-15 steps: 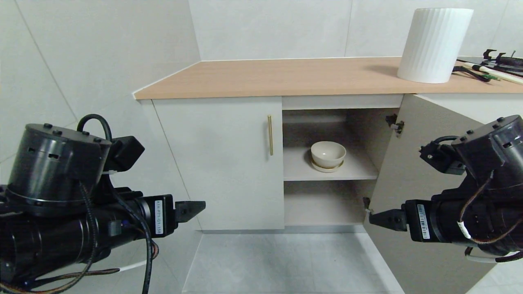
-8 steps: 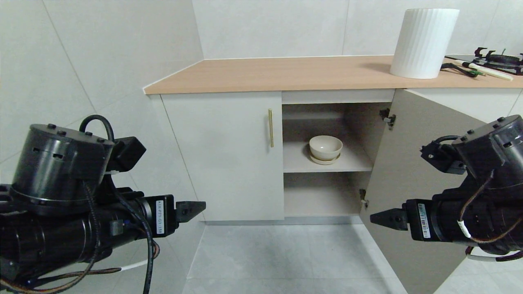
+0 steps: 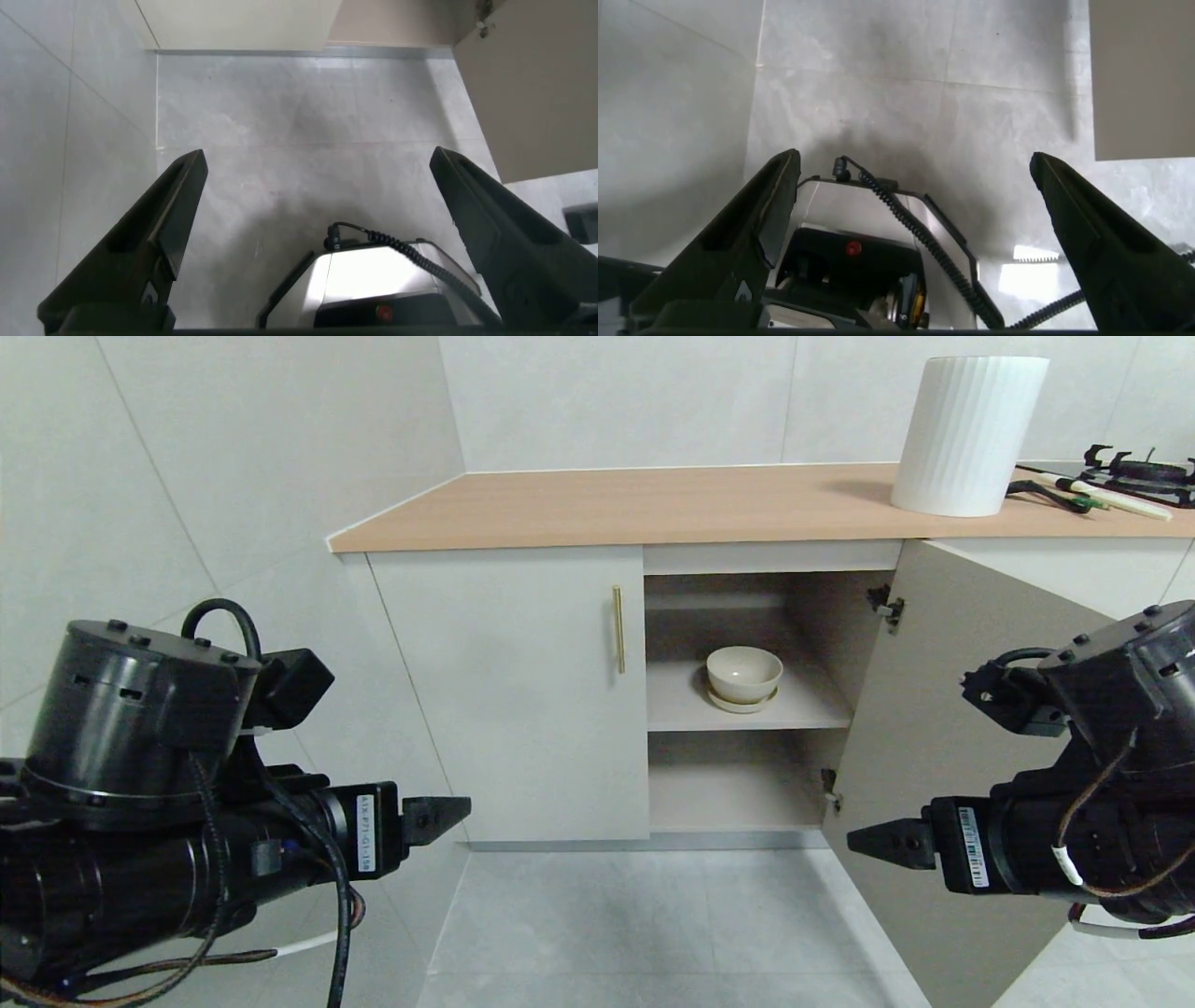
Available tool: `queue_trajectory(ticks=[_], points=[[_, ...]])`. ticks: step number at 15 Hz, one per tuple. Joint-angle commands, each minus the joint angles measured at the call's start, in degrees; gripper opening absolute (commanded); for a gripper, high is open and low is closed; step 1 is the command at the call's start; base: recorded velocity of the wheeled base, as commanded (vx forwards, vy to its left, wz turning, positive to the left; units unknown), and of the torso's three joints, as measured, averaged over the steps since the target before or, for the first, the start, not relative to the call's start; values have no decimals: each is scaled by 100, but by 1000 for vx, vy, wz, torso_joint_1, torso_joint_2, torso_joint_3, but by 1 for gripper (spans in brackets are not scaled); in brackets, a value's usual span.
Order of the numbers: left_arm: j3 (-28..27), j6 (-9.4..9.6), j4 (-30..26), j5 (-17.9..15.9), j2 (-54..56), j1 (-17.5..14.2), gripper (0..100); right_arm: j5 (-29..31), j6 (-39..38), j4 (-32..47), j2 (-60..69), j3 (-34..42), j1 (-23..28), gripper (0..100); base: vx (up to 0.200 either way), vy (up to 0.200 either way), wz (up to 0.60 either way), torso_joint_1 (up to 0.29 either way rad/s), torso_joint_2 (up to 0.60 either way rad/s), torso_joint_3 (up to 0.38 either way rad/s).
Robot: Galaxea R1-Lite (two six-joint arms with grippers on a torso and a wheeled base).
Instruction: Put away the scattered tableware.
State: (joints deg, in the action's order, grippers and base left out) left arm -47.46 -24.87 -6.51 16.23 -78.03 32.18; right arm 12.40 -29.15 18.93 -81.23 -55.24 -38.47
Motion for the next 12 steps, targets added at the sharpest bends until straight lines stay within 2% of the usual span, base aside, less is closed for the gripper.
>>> queue_trajectory(ticks=[1, 12], points=[[0, 0, 1, 3, -19, -2, 100, 35, 41, 5, 37, 22, 7, 100, 0, -200, 0, 2, 2, 12], [0, 0, 1, 3, -19, -2, 100, 333, 559, 1306, 89, -49, 68, 100, 0, -200, 0, 4, 4, 0]])
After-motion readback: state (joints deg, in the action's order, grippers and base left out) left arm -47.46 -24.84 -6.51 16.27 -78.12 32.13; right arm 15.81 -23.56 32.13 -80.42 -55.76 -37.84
